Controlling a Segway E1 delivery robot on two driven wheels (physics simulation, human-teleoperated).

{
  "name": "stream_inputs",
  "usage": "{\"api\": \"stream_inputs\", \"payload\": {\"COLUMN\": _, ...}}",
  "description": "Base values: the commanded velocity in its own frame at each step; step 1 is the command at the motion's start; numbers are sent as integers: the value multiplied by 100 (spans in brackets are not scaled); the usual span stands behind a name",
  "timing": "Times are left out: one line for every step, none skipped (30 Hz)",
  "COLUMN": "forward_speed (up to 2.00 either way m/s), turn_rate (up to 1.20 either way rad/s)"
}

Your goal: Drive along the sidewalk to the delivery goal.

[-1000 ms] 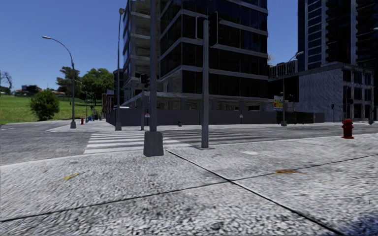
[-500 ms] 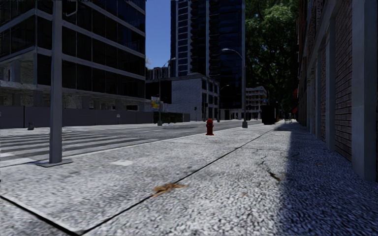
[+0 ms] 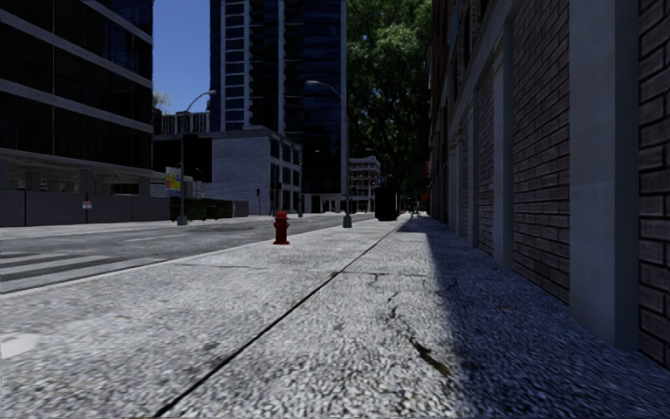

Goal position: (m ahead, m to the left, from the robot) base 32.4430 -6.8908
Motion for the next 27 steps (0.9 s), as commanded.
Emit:
{"api": "stream_inputs", "payload": {"forward_speed": 200, "turn_rate": 0}}
{"api": "stream_inputs", "payload": {"forward_speed": 200, "turn_rate": 0}}
{"api": "stream_inputs", "payload": {"forward_speed": 200, "turn_rate": 0}}
{"api": "stream_inputs", "payload": {"forward_speed": 200, "turn_rate": 0}}
{"api": "stream_inputs", "payload": {"forward_speed": 200, "turn_rate": 0}}
{"api": "stream_inputs", "payload": {"forward_speed": 200, "turn_rate": 0}}
{"api": "stream_inputs", "payload": {"forward_speed": 200, "turn_rate": 0}}
{"api": "stream_inputs", "payload": {"forward_speed": 200, "turn_rate": 0}}
{"api": "stream_inputs", "payload": {"forward_speed": 200, "turn_rate": 0}}
{"api": "stream_inputs", "payload": {"forward_speed": 200, "turn_rate": 0}}
{"api": "stream_inputs", "payload": {"forward_speed": 200, "turn_rate": 0}}
{"api": "stream_inputs", "payload": {"forward_speed": 200, "turn_rate": 0}}
{"api": "stream_inputs", "payload": {"forward_speed": 200, "turn_rate": 0}}
{"api": "stream_inputs", "payload": {"forward_speed": 200, "turn_rate": 0}}
{"api": "stream_inputs", "payload": {"forward_speed": 200, "turn_rate": 0}}
{"api": "stream_inputs", "payload": {"forward_speed": 200, "turn_rate": 0}}
{"api": "stream_inputs", "payload": {"forward_speed": 200, "turn_rate": 0}}
{"api": "stream_inputs", "payload": {"forward_speed": 200, "turn_rate": 0}}
{"api": "stream_inputs", "payload": {"forward_speed": 200, "turn_rate": 0}}
{"api": "stream_inputs", "payload": {"forward_speed": 200, "turn_rate": 0}}
{"api": "stream_inputs", "payload": {"forward_speed": 200, "turn_rate": 0}}
{"api": "stream_inputs", "payload": {"forward_speed": 200, "turn_rate": 0}}
{"api": "stream_inputs", "payload": {"forward_speed": 200, "turn_rate": 0}}
{"api": "stream_inputs", "payload": {"forward_speed": 200, "turn_rate": 0}}
{"api": "stream_inputs", "payload": {"forward_speed": 200, "turn_rate": 0}}
{"api": "stream_inputs", "payload": {"forward_speed": 200, "turn_rate": 0}}
{"api": "stream_inputs", "payload": {"forward_speed": 200, "turn_rate": 0}}
